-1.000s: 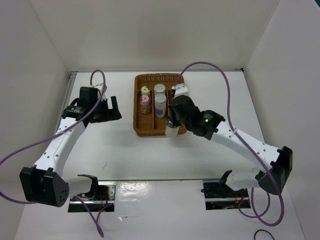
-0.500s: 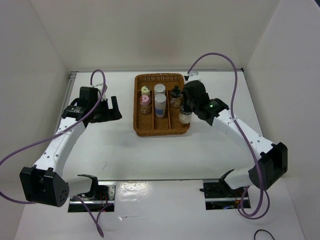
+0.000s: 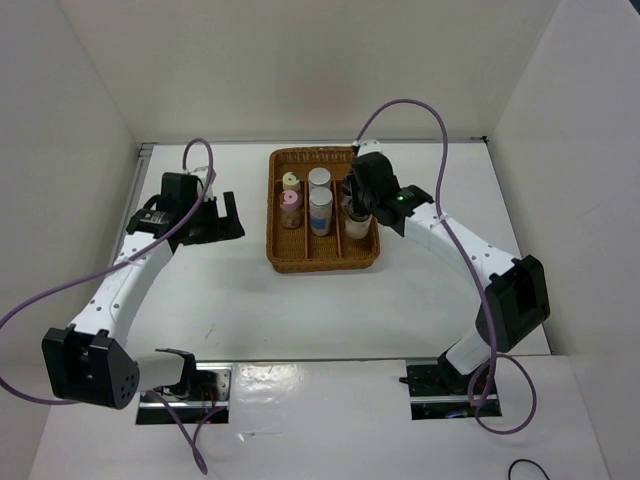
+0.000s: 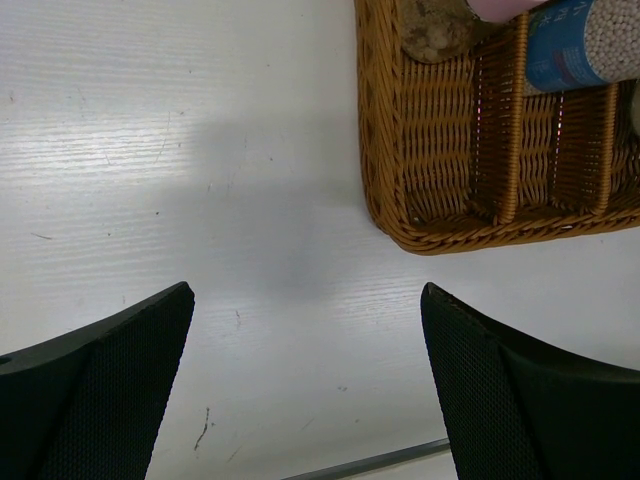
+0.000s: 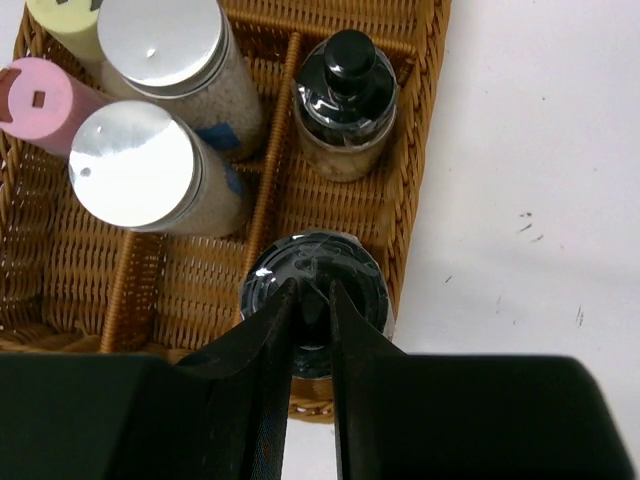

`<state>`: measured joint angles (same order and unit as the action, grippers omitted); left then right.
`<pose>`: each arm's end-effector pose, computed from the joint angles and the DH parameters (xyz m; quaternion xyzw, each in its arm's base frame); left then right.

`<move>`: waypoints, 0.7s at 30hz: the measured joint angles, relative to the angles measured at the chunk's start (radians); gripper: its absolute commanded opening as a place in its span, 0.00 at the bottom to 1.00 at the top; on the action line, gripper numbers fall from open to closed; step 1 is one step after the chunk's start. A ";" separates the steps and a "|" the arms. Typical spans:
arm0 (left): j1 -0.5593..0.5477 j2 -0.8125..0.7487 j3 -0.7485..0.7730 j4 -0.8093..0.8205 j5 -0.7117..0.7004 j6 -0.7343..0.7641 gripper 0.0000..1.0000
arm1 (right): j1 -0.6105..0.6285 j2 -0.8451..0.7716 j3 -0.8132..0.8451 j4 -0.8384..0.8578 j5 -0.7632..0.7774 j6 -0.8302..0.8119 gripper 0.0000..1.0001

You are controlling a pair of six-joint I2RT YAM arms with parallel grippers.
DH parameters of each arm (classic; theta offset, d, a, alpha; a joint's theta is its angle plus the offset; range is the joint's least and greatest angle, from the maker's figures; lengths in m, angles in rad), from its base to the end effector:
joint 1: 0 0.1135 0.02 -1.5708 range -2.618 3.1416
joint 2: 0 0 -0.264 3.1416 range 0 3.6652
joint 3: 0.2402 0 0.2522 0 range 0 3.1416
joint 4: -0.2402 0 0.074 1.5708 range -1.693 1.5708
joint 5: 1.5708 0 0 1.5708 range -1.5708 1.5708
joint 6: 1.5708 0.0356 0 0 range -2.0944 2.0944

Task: Organize the condiment bottles

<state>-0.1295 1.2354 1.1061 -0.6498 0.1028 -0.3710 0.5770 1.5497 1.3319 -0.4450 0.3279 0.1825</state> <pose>0.2589 -0.0374 0.3138 -0.0913 0.9171 -0.1413 0.3613 0.3008 0.1821 0.3168 -0.1036 0.8835 0.0242 0.4562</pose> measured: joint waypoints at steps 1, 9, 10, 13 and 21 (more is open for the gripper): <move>0.000 0.006 0.000 0.000 0.000 0.000 1.00 | -0.002 0.009 0.002 0.009 -0.003 0.000 0.06; 0.002 0.053 0.011 0.008 0.000 0.000 1.00 | -0.020 0.122 0.005 0.064 -0.011 -0.002 0.06; 0.004 0.057 0.014 0.008 -0.001 0.000 1.00 | -0.024 0.132 0.005 0.066 -0.012 -0.002 0.06; 0.008 0.067 0.025 0.018 0.000 0.000 1.00 | -0.037 0.156 0.006 0.084 -0.014 -0.002 0.06; 0.009 0.072 0.029 0.051 0.034 0.000 1.00 | -0.059 0.182 0.018 0.127 -0.032 -0.002 0.19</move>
<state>-0.1204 1.3079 1.1351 -0.5987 0.1368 -0.3706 0.5182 1.7317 1.3502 -0.3180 0.2958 0.1810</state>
